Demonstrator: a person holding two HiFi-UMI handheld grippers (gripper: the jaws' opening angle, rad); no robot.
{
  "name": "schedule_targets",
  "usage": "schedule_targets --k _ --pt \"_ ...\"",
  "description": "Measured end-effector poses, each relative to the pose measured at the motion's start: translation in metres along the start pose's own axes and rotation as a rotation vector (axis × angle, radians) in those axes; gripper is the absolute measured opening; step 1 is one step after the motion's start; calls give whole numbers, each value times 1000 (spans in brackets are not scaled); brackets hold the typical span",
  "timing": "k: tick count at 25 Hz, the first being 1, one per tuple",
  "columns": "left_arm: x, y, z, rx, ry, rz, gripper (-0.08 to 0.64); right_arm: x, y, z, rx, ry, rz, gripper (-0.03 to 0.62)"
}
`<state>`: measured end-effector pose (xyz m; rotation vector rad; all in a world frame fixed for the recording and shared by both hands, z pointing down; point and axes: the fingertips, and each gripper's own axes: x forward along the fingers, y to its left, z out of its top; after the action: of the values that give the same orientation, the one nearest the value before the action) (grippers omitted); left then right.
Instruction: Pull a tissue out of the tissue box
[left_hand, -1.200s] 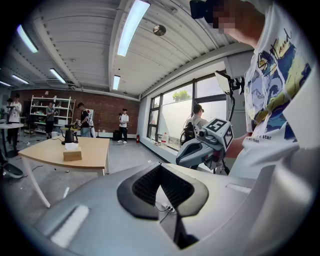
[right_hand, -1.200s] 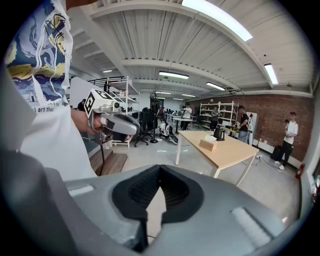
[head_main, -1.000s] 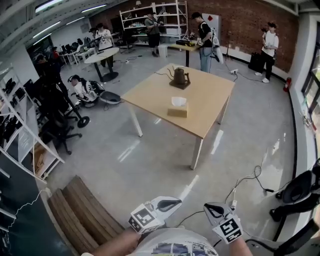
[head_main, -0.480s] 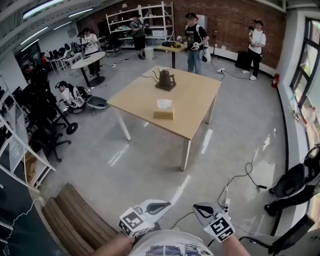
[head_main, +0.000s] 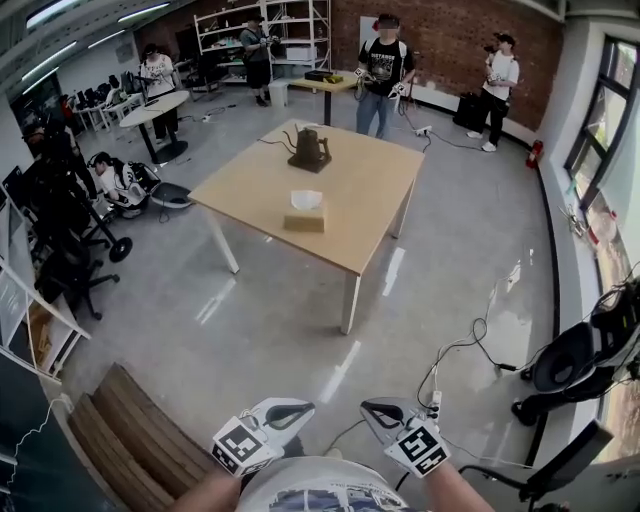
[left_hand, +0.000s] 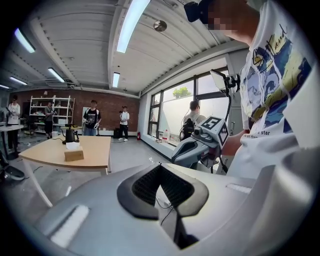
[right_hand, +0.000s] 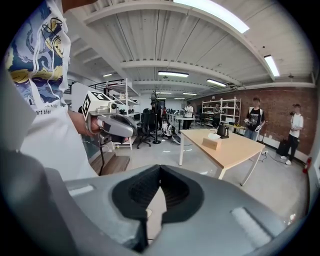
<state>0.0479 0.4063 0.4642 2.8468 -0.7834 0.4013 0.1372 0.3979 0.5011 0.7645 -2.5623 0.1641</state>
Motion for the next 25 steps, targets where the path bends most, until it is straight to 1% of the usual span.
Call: schedule_targets --k 6,10,12,16,21,25 --pt "3 40 6 -1 -15 -10 2 24 -17 21 11 -3 -25 3" --pt "6 74 8 6 -28 -25 2 46 -29 27 27 21 -40 3" --pt "4 94 8 -2 -38 -35 2 62 -36 34 26 38 -49 3" --pt "-8 140 7 -26 -45 -64 2 101 -44 64 32 41 -64 3" --pt "-31 200 12 2 -39 -84 2 156 -46 100 47 55 -59 3" --pt "-48 246 8 24 -31 -88 2 200 -49 122 32 66 -47 3"
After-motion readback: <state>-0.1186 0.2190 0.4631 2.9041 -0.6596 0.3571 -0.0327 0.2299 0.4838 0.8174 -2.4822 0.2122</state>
